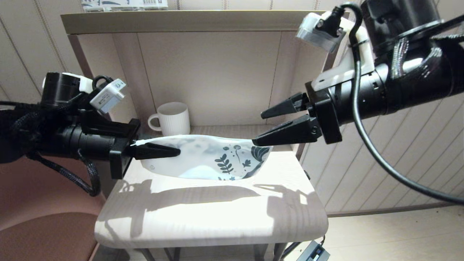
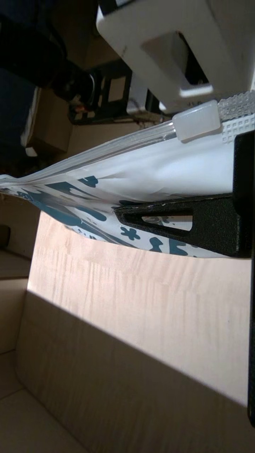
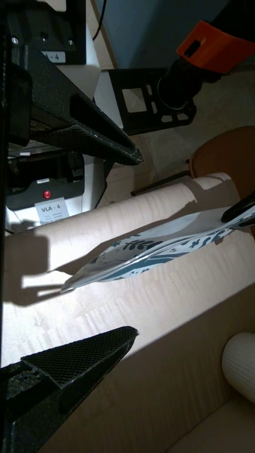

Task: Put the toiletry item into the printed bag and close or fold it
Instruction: Hand it to the other hand, then close the strorage bag and place it on the desk

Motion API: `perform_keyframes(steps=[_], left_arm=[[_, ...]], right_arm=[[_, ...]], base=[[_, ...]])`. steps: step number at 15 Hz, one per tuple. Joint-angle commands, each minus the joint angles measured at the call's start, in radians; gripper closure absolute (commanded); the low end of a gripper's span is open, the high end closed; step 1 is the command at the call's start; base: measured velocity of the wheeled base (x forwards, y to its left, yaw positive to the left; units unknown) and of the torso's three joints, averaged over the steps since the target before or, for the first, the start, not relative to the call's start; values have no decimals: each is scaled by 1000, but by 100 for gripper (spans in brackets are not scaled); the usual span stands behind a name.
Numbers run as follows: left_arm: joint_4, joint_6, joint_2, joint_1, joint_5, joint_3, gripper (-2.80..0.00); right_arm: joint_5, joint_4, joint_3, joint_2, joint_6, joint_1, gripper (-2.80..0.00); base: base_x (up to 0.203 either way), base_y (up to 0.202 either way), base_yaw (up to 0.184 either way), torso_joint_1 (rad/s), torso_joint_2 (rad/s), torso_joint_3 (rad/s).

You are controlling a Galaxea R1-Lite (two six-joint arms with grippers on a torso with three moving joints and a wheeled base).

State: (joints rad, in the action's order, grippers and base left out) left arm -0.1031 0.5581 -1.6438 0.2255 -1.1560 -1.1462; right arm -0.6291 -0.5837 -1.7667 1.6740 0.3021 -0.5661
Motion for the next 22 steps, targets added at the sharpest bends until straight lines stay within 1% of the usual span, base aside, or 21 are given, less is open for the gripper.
perform_keyframes(steps=[1,2,4,5,6,8,10,12,13,14,17,19,21,22], left_arm=[[-215,15,-6,17,-6,-96,0],[-274,34,-18,31,-3,-120,0],[-323,40,-38,44,-3,-148,0],[-344,40,-50,52,-2,-163,0],[-361,39,-68,67,4,-182,0],[-388,40,-93,106,55,-210,0],[-386,38,-121,162,92,-222,0],[-385,37,-165,191,124,-231,0],[-383,40,-183,195,127,-237,0],[-382,48,-194,196,117,-244,0],[-379,47,-200,196,117,-256,0],[-384,30,-210,195,115,-301,0],[-383,-17,-211,193,108,-324,0],[-382,-30,-209,193,108,-328,0]], right_arm=[[16,-117,-143,50,17,-48,-280],[38,-149,-189,78,29,-85,-280],[72,-155,-197,116,58,-145,-280],[74,-147,-196,128,73,-156,-280],[73,-133,-195,143,80,-159,-280],[46,-102,-195,167,85,-160,-280],[9,-80,-194,177,87,-159,-280],[6,-73,-187,178,94,-177,-280],[7,-73,-186,181,98,-196,-280],[8,-70,-185,183,99,-218,-280],[6,-54,-174,181,98,-231,-280],[9,-47,-131,176,95,-240,-280],[8,22,-115,184,89,-240,-280],[9,44,-104,185,86,-241,-280]], base=[[0,0,0,0,0,0],[0,0,0,0,0,0],[0,0,0,0,0,0],[0,0,0,0,0,0],[0,0,0,0,0,0],[0,0,0,0,0,0],[0,0,0,0,0,0],[0,0,0,0,0,0],[0,0,0,0,0,0],[0,0,0,0,0,0],[0,0,0,0,0,0],[0,0,0,0,0,0],[0,0,0,0,0,0],[0,0,0,0,0,0]])
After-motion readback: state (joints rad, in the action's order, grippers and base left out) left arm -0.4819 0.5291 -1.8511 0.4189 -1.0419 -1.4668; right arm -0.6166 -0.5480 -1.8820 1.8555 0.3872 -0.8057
